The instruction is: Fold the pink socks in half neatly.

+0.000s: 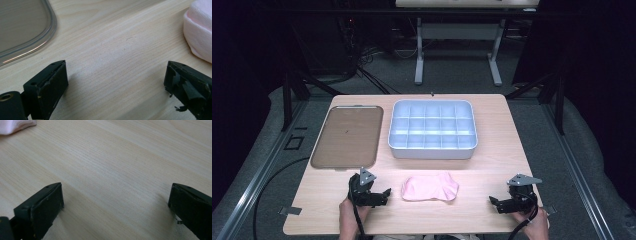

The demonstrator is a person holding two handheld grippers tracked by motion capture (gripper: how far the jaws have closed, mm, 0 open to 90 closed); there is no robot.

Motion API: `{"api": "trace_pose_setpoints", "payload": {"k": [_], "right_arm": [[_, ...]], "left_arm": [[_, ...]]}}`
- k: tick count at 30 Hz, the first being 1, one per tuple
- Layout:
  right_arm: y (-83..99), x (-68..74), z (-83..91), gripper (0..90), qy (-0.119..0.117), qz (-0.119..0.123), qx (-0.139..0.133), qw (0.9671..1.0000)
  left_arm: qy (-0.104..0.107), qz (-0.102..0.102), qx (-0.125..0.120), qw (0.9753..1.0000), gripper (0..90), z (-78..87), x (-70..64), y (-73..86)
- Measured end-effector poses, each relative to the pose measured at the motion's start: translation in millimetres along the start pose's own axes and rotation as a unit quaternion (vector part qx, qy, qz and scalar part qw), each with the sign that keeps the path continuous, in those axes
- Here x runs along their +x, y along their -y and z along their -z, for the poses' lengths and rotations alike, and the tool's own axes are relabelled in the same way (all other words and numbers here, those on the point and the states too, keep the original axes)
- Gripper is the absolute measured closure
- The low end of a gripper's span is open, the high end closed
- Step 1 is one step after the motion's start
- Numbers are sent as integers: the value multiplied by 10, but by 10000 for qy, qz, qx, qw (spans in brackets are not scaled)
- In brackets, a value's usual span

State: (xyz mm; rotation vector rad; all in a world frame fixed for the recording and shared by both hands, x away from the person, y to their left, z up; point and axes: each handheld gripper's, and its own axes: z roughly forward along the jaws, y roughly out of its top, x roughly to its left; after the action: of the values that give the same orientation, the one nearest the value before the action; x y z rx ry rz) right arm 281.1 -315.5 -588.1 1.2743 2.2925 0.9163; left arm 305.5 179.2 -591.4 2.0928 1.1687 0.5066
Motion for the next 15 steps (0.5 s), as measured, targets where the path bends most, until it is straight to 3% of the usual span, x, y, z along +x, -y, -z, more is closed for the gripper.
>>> {"api": "trace_pose_setpoints", "payload": {"k": [15], "right_arm": [[-14,-2,-3,0,89,-126,45,9999]], "left_arm": [[-111,-24,-46,9999,49,5,-23,5]]}}
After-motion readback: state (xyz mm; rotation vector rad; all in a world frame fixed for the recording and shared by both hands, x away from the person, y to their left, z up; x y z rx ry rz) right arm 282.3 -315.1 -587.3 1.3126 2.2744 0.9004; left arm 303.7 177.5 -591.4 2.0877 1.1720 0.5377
